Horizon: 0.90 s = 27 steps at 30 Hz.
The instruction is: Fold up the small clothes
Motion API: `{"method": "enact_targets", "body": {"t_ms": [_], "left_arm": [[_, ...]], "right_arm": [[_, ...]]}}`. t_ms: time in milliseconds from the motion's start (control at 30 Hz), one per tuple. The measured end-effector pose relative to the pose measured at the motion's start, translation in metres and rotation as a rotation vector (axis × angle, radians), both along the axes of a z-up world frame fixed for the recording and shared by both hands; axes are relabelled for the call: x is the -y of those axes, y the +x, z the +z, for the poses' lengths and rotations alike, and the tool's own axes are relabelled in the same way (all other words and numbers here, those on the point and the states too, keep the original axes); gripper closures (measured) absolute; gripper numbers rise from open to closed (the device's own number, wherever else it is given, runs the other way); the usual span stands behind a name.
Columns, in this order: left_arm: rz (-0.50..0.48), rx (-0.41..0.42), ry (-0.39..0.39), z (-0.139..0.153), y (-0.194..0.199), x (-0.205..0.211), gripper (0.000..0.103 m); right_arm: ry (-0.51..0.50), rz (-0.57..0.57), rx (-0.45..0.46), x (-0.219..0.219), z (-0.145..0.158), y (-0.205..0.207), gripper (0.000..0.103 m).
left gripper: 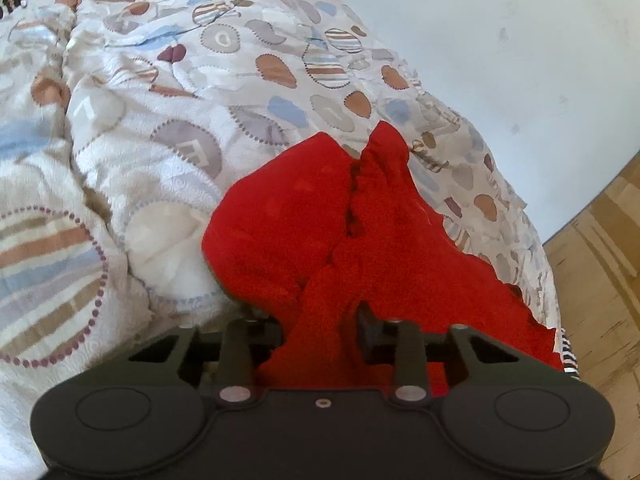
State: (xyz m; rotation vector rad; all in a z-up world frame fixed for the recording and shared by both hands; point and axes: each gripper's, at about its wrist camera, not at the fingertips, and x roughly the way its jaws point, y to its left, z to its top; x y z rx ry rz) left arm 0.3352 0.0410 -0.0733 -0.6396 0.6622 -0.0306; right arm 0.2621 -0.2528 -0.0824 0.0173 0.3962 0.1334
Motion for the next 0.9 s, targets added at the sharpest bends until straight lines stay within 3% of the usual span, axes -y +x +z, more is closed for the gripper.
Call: {"method": "enact_targets", "body": {"t_ms": [200,367,467,567,700,833,900], "left_arm": [[-0.038,0.021,0.082,0.022,0.002,0.011,0.077],[-0.079,0.059,0.122,0.041,0.002,0.018,0.081],[-0.093,0.068,0.148,0.055,0.005,0.025,0.083],[-0.131,0.111,0.224,0.078,0.008,0.047,0.083],[-0.283,0.210,0.328,0.112,0.009,0.099,0.083],[-0.439,0.242,0.402,0.130,0.009,0.161,0.084],[-0.534,0.259,0.427,0.129,0.002,0.195,0.088]], "right_arm": [[0.006,0.001,-0.021,0.002,0.004,0.003,0.000],[0.030,0.039,-0.144,0.017,0.033,0.015,0.000],[0.072,-0.011,-0.110,0.036,0.053,-0.002,0.000],[0.095,-0.030,-0.073,0.060,0.066,-0.027,0.000],[0.064,-0.088,-0.041,0.091,0.074,-0.064,0.000],[-0.013,-0.240,-0.102,0.115,0.067,-0.085,0.000],[-0.003,-0.294,-0.118,0.128,0.062,-0.095,0.000]]}}
